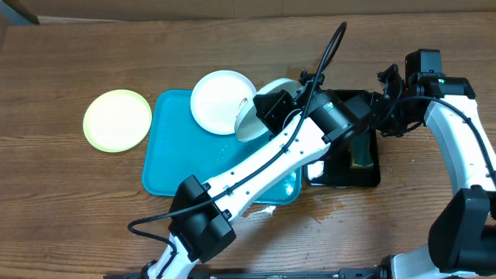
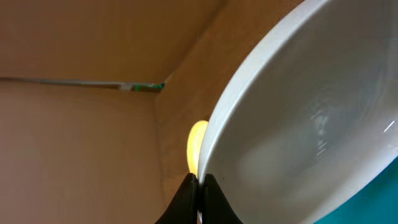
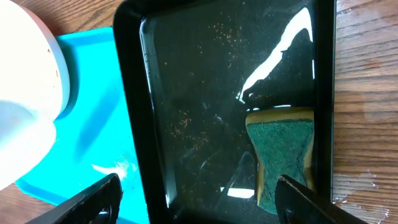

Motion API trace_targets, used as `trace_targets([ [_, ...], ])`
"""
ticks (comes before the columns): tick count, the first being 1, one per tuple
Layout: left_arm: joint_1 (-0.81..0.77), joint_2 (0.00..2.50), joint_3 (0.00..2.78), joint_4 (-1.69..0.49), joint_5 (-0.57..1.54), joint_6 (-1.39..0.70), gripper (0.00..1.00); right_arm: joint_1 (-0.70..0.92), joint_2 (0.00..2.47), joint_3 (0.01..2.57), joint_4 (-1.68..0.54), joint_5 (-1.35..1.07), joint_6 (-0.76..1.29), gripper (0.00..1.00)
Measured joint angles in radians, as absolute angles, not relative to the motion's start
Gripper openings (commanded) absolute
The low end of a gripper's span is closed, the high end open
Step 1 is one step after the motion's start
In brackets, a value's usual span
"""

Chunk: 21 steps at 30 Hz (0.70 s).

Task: Clean dirty plates on tray and stack at the side
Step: 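Carry the white plate left and lower it onto the yellow plate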

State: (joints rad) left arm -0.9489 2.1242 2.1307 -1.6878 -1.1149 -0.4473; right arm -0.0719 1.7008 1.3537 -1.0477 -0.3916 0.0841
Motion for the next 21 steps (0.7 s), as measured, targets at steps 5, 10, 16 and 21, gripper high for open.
trace_targets([
  [5,-0.994,2.124,2.131,-1.688,-1.178,-0.493,0.04,-0.072,1.701,1.354,-1.048,-0.39,0.084,0.8],
  [10,-1.005,2.124,2.131,-1.688,-1.202,-0.523,0.04,-0.072,1.701,1.354,-1.048,-0.388,0.084,0.8],
  [16,-0.961,2.124,2.131,-1.687,-1.166,-0.526,0.04,-0.072,1.701,1.353,-1.048,-0.388,0.084,0.8],
  [21,-0.864,2.107,2.131,-1.676,-1.037,-0.523,0.04,-0.072,1.701,1.354,-1.048,-0.388,0.084,0.8],
])
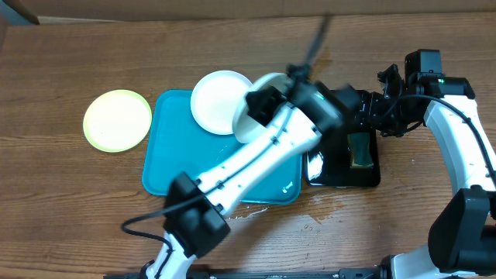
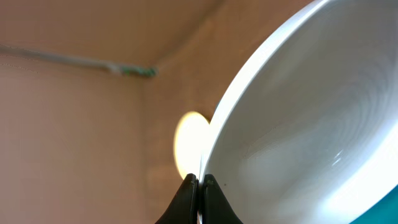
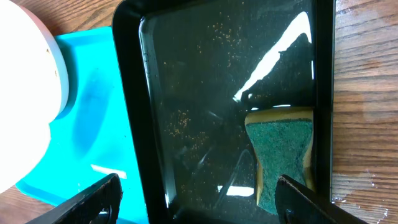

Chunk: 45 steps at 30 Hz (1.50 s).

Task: Clean dirty plates on tray and stack at the side
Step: 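Carry the white plate left and lower it onto the yellow plate, then open the left gripper and raise it off the stacked plates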

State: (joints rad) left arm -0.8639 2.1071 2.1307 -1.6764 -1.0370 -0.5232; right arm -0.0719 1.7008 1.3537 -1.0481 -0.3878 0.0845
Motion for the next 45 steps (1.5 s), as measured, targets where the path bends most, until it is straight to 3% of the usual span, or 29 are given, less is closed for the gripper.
trace_targets([
  [4,-0.698,2.056,2.131,-1.613,-0.824,-0.447,0.04,-0.072,1.701,1.353,-1.048,-0.388,0.084,0.8],
  [13,-0.099,1.979,2.137,-1.576,-0.232,-0.264,0.04,-0.072,1.701,1.353,-1.048,-0.388,0.084,0.8],
  [22,0.341,1.989,2.137,-1.568,-0.057,-0.231,0.04,-0.072,1.701,1.353,-1.047,-0.388,0.084,0.8],
  [30,0.472,2.051,2.137,-1.552,-0.029,-0.232,0.04,-0.072,1.701,1.353,-1.038,-0.388,0.085,0.81],
  [41,0.485,2.16,2.137,-1.467,-0.034,-0.232,0.05,-0.072,1.701,1.353,-1.037,-0.388,0.084,0.8],
  [42,0.485,2.163,2.137,-1.464,-0.034,-0.232,0.09,-0.072,1.701,1.353,-1.037,-0.388,0.084,0.8],
  [43,0.485,2.166,2.137,-1.459,-0.037,-0.233,0.23,-0.072,1.701,1.353,-1.037,-0.388,0.084,0.8],
  [45,0.485,2.168,2.137,-1.451,-0.042,-0.228,0.6,-0.072,1.701,1.353,-1.037,-0.388,0.084,0.8],
])
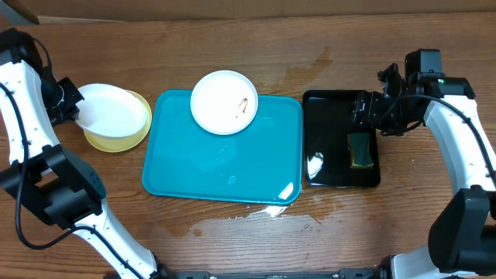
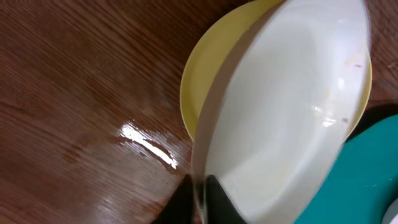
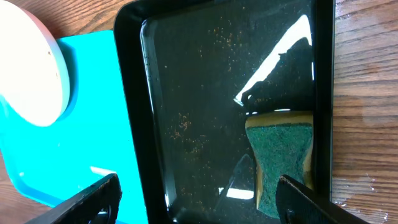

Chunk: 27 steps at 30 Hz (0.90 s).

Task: Clean dirty plates on tray and stack at the side
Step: 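Open the left gripper and raise it off the stacked plates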

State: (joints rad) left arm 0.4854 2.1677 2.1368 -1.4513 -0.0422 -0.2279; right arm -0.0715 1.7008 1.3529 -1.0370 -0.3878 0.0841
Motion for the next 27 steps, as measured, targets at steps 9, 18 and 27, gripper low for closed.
trace_targets([
  [9,0.485,2.168,2.137,-1.443,-0.001,-0.229,0.59,-0.072,1.701,1.353,-1.038,-0.388,0.085,0.8],
  [18,0.429,2.168,2.137,-1.473,0.271,-0.15,0.56,-0.072,1.701,1.353,-1.034,-0.388,0.084,0.8],
  [27,0.145,2.168,2.137,-1.37,0.286,-0.13,0.57,-0.072,1.701,1.353,-1.04,-0.388,0.084,0.8],
])
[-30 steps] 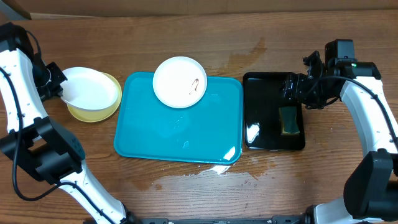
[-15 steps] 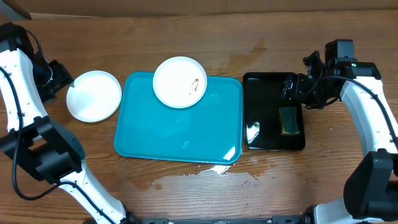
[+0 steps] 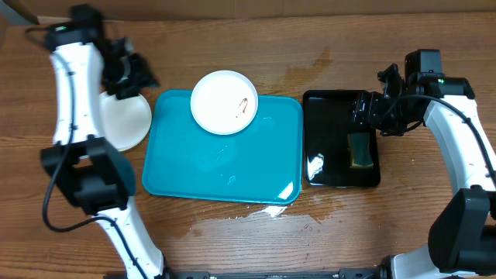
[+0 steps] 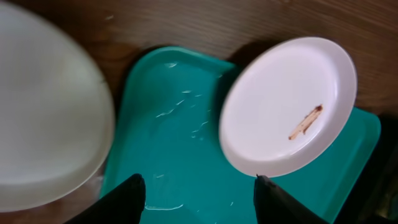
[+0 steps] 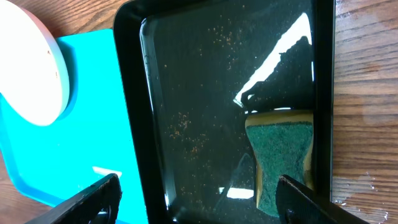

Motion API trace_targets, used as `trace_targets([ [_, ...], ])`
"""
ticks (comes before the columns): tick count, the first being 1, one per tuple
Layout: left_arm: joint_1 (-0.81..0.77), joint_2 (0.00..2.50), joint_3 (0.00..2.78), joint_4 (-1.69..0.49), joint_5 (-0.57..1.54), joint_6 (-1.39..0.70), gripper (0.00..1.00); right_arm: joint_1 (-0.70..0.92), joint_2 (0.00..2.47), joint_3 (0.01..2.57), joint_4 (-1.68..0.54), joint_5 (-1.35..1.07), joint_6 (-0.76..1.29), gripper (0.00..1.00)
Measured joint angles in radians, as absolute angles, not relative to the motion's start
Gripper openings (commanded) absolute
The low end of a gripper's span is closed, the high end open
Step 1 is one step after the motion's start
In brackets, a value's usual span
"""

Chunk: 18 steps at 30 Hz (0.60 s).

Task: Clean dirty plates on tray and stack at the side
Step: 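Open the left gripper and raise it off the stacked plates, then grasp the rim of the back white plate with the left gripper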

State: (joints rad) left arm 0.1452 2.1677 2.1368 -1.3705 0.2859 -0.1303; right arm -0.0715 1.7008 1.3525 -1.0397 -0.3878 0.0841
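Observation:
A dirty white plate (image 3: 224, 101) with a brown streak (image 4: 305, 121) lies on the back edge of the teal tray (image 3: 225, 167). A clean white plate (image 3: 128, 120) rests left of the tray and covers the yellow plate beneath it. My left gripper (image 3: 130, 74) hangs open and empty above the tray's back left corner, between the two plates; the left wrist view shows the clean plate (image 4: 43, 124) left of its fingers. My right gripper (image 5: 199, 199) is open over the black tray (image 5: 134, 124), near the green sponge (image 5: 283, 155).
The black tray (image 3: 341, 182) stands right of the teal tray and holds water, specks and the sponge (image 3: 360, 149). Drops of water lie on the teal tray and on the wood at its front edge (image 3: 263, 211). A wet stain marks the table at the back (image 3: 310, 66).
My left gripper was shut on the white plate, tilted over the yellow plate. Now that plate lies flat on the yellow one, and the gripper is open nearer the tray.
My left gripper held a white plate on edge over the teal tray's right end, beside the black tray. Later it held the plate over the yellow plate at the far left. Now the plate is stacked there and let go. The right gripper stayed open over the black tray.

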Motion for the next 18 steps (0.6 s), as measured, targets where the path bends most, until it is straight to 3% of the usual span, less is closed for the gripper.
trace_targets([
  [5,-0.021,2.168,2.137,-1.266,0.189,-0.099,0.58,-0.067,1.705,1.352,-1.04,-0.388,0.085,0.8],
  [9,-0.113,2.173,2.137,-1.203,0.105,-0.047,0.64,-0.044,1.71,1.352,-1.03,-0.385,0.084,0.8],
  [18,-0.142,2.25,2.137,-1.181,-0.014,0.005,0.6,0.007,1.711,1.352,-1.014,-0.382,0.085,0.8],
])
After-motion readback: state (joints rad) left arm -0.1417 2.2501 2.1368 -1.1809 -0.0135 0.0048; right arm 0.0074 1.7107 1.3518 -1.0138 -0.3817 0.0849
